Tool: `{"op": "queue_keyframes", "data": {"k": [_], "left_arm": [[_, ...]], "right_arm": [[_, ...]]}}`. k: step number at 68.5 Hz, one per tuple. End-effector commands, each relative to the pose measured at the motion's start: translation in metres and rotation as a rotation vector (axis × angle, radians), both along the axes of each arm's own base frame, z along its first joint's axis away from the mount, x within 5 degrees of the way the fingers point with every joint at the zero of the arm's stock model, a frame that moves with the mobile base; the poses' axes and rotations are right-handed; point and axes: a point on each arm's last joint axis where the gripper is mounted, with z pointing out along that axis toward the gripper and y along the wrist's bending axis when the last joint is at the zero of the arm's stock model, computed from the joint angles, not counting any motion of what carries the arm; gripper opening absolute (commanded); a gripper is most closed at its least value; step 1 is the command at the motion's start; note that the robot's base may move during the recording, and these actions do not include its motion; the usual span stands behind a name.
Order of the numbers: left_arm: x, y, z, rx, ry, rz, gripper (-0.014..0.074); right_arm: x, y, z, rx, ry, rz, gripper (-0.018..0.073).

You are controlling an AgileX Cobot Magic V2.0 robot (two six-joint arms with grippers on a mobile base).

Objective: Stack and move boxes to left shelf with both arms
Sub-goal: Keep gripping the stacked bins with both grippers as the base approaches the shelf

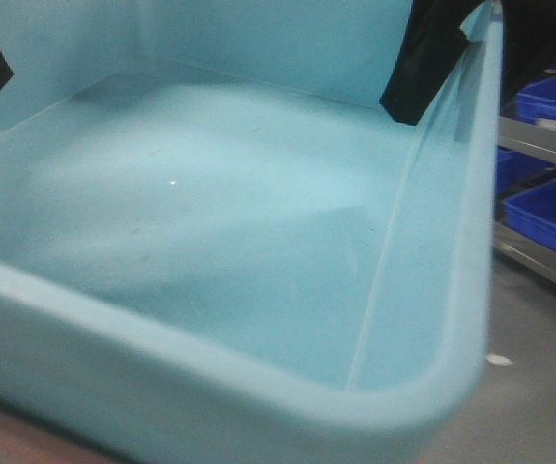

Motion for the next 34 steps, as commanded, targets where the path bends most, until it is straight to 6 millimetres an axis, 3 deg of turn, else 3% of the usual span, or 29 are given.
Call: {"op": "queue_keyframes", "data": {"k": [1, 34], "left_arm": [[-0.0123, -0.0151, 0.0278, -0.211, -0.065, -0.092, -0.0003], [-0.0123, -0.0151, 0.0278, -0.211, -0.065, -0.092, -0.0003]], "right_arm": [[0.0044, 0.0038, 0.0296, 0.106, -0.208, 0.031, 0.0060], [0.0044, 0.0038, 0.0296, 0.106, -0.208, 0.031, 0.0060]]}}
